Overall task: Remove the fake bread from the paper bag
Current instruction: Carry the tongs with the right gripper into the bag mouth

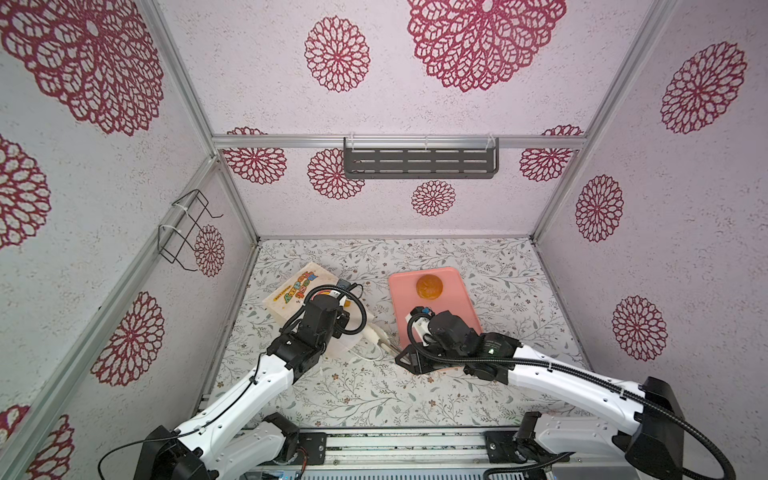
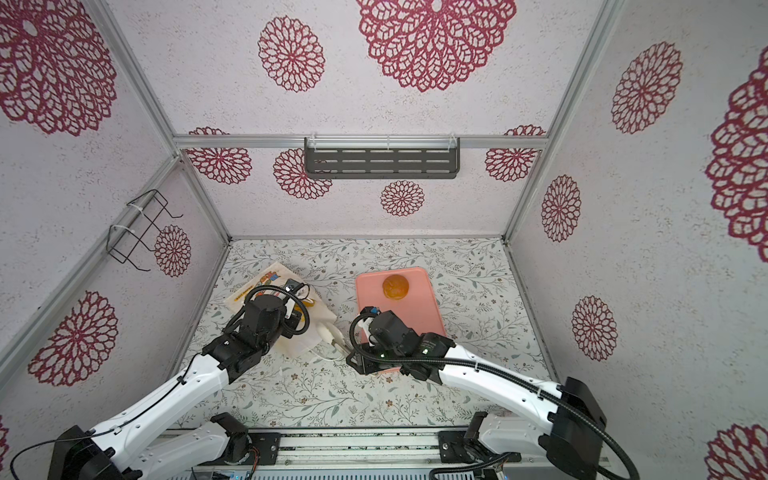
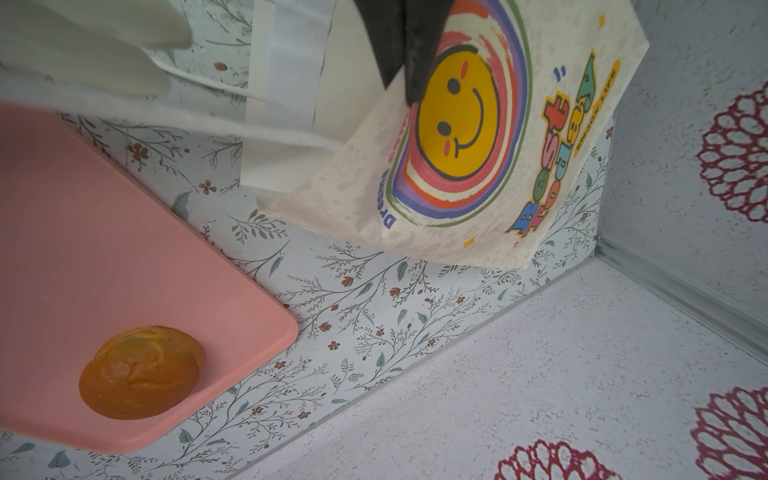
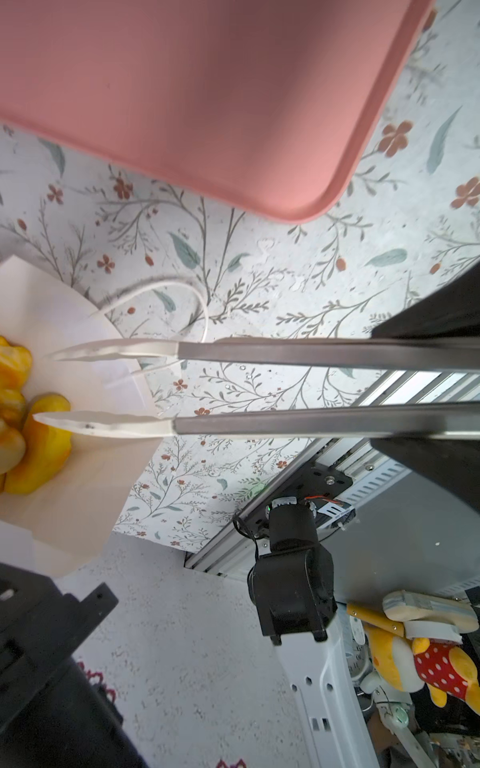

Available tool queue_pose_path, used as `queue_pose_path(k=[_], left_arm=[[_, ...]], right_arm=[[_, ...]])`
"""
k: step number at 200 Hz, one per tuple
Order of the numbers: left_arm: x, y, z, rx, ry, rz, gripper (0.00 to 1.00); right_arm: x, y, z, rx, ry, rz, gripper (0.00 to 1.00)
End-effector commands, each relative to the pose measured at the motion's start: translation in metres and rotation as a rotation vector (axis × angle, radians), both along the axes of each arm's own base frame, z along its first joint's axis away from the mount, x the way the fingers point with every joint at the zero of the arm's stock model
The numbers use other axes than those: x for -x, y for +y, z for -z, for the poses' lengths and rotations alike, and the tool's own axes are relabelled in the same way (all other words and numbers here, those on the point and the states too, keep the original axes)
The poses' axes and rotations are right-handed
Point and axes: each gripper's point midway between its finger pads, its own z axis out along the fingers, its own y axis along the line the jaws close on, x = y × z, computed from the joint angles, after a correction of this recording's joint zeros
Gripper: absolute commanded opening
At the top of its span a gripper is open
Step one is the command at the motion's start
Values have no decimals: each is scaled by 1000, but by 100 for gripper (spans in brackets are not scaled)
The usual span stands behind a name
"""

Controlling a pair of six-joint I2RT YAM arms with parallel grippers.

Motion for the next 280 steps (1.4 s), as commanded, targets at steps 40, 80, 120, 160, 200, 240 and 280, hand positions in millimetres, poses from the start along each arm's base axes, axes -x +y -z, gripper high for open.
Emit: queue_pose_path(k=[40,80,120,160,200,240,280], left_arm=[[8,-10,-19,53,-59,61,0],[14,-5,-15,20,-54,68,0],[15,-8,-15,39,-59,84,0],[14,-10,-12,41,-51,85,0],[15,-12,-14,58,-58,96,0],[19,-14,-17,82,-73,116,0],[26,-13,-13,123,-55,111,0]], right_arm=[[-30,60,-2,-183,-14,-5,35],[-55,68,6,-207,-11,27,33],[-68,83,-4,-269,-10,25,33],[-72,88,-3,-265,-14,25,33],[-68,93,-8,-296,-3,3,33],[-63,101,-10,-345,13,-9,34],[-55,108,-5,-387,25,-15,35]])
